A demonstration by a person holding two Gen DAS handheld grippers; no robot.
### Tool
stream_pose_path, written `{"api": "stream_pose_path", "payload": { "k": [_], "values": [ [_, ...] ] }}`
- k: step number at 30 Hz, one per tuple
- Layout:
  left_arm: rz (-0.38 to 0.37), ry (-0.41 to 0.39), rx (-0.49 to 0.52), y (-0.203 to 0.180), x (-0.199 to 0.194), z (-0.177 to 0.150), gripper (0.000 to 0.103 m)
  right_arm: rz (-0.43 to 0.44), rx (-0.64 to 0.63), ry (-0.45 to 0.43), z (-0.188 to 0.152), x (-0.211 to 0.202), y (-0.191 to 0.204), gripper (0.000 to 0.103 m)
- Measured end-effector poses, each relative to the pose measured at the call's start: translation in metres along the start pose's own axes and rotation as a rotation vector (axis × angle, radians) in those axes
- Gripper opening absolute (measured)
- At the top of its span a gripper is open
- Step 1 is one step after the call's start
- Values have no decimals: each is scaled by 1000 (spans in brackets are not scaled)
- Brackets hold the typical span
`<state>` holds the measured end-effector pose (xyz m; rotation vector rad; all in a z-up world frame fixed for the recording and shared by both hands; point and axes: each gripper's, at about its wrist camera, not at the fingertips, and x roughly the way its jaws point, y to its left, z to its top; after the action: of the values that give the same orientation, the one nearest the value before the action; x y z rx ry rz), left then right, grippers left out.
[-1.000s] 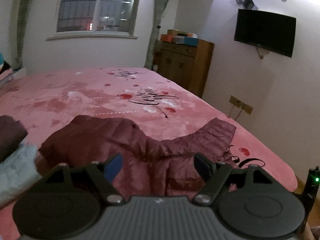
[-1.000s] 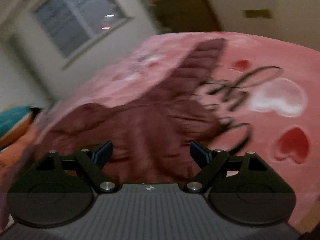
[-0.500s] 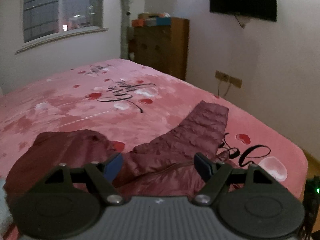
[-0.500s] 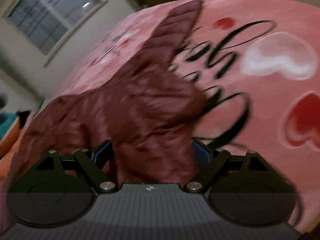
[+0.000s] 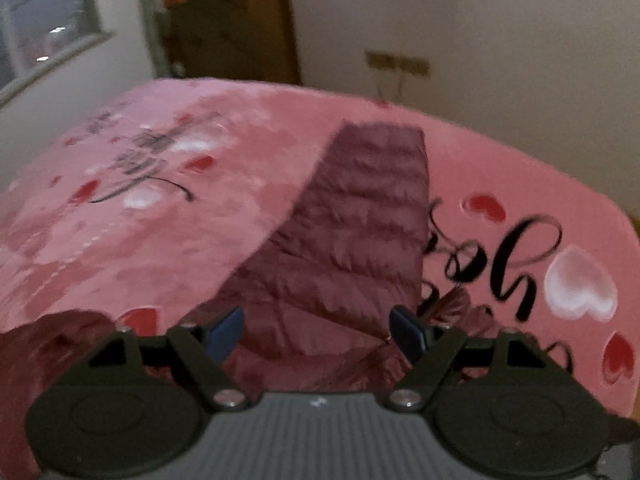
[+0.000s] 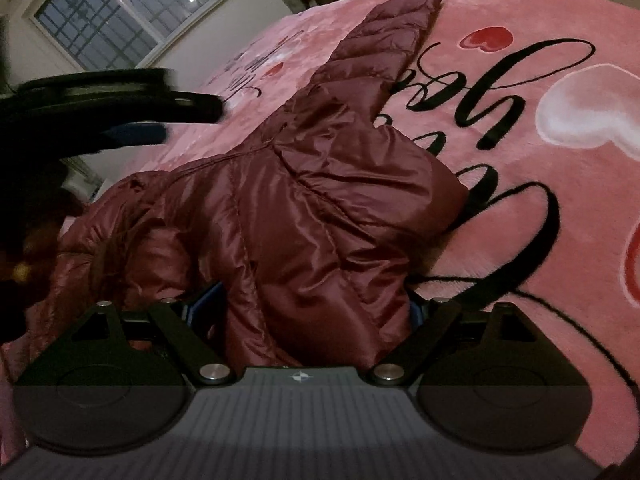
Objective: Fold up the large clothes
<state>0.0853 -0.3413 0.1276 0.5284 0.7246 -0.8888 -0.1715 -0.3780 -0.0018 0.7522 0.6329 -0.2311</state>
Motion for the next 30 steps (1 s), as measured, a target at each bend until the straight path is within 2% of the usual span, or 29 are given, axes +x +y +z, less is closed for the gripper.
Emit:
{"api": "stream_pose_path", "payload": {
  "k": [2, 6, 14, 17, 23, 26, 28, 30],
  "values": [
    [-12, 31, 63, -4, 18, 2, 80, 2, 10, 4, 3, 2, 0, 103],
    [-55, 39, 152, -6, 37, 5, 80, 4, 20, 8, 5, 5, -1, 103],
    [-169, 75, 210, -2, 65, 11, 81, 0, 27, 15, 7, 9, 0, 103],
    [-140, 79, 242, -1, 72, 15, 81, 1, 30, 16, 8, 9, 0, 103],
    [-102, 88, 233, 16, 83, 27, 81, 4, 29, 14, 8, 11, -1, 103],
    [-88, 107, 176, 30, 95, 35, 81, 2, 23, 16, 8, 11, 0, 103],
    [-112, 142, 134, 37, 107, 38, 82, 3, 21, 17, 8, 12, 0, 103],
    [-116, 162, 123, 40, 118, 39, 89, 4, 21, 18, 8, 12, 1, 103]
  ]
}}
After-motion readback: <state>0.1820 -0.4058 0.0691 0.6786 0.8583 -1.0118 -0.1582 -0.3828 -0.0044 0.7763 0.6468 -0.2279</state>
